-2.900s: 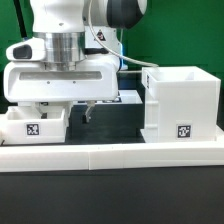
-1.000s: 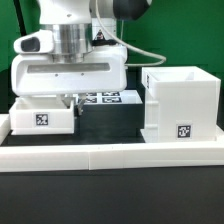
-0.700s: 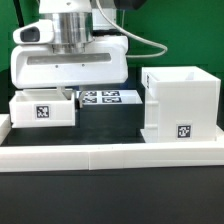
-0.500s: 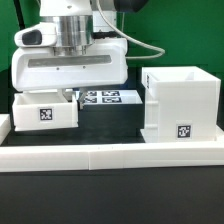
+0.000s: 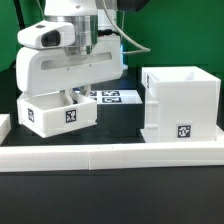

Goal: Assemble drawer

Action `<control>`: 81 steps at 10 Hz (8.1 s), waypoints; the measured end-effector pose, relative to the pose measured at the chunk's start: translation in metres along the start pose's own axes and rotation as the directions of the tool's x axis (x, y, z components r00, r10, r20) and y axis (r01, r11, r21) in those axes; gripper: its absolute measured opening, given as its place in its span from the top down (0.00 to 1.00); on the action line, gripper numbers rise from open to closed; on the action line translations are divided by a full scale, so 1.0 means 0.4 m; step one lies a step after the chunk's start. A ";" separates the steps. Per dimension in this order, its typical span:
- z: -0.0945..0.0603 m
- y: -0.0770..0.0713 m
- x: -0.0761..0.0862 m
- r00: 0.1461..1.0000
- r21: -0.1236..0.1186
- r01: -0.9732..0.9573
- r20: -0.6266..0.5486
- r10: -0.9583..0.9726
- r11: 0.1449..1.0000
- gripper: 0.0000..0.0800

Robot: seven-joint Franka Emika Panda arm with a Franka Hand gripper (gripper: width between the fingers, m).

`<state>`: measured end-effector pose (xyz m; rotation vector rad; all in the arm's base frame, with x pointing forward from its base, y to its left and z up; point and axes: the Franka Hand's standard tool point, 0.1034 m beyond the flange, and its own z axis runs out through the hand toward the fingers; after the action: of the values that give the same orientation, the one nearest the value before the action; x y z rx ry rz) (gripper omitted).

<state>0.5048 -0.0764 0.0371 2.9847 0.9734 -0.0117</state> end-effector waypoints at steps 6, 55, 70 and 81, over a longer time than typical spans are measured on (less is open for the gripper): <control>-0.003 -0.010 0.019 0.855 -0.008 0.517 0.049 -0.516 0.856 0.95; 0.053 -0.107 0.145 0.649 -0.035 0.761 0.035 -0.760 0.648 0.95; 0.055 -0.129 0.155 0.637 -0.008 0.770 0.048 -0.769 0.637 0.95; 0.045 -0.139 0.179 0.576 0.006 0.816 0.064 -0.815 0.578 0.80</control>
Offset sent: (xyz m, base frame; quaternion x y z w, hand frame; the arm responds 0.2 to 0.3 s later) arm 0.0052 0.0258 0.0049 0.0105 -0.0161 -0.2268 0.9738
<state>0.5297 0.0105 0.0187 2.1760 2.2081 -0.0887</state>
